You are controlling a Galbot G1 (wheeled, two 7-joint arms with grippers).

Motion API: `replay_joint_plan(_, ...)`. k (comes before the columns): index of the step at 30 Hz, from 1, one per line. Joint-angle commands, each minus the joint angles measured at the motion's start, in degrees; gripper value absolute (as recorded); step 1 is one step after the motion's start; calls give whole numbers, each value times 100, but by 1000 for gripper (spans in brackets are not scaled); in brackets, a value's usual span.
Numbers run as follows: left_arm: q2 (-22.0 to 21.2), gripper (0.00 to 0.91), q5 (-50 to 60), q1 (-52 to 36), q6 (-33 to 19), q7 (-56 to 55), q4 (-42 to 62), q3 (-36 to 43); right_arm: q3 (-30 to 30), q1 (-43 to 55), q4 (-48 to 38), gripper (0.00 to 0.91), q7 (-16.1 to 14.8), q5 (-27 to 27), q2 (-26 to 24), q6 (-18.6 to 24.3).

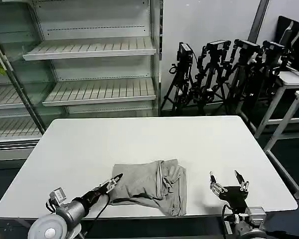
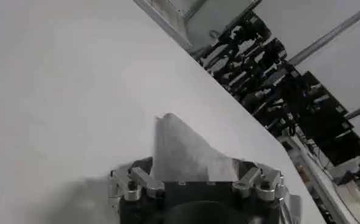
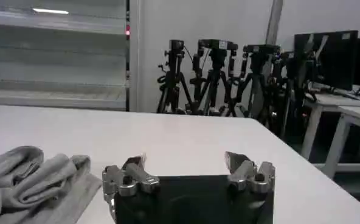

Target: Fold and organize the clothes.

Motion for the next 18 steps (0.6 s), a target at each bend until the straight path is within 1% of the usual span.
replay_joint_plan(1,-85,907,151,-129,69,47,162,445,58,-48,75,907,4,-7,33,-5)
replay_joint_plan(7,-141,907,226,-241,60,-8,200,566,75,-109,138,907,8,-27,71,-9)
replay_joint_plan(8,-144,856,222,-243,59,-29,201,567,83,-121,151,907,7,-28,78,-8)
replay_joint_plan(9,-142,292,220,-256,55,-36,204,568,93,-133,167,907,7,-30,82,-8)
replay_joint_plan(10,-144,171,218,-262,53,-42,207,566,96,-142,178,907,7,-31,88,-6)
replay_joint_plan(11,-143,171,217,-265,51,-54,212,565,110,-156,193,907,7,-34,97,-7)
replay_joint_plan(12,-140,71,217,-262,51,-57,220,562,117,-169,205,907,7,-36,101,-6)
replay_joint_plan(18,-154,71,192,-207,51,-56,161,566,148,-208,270,907,4,-41,117,-3)
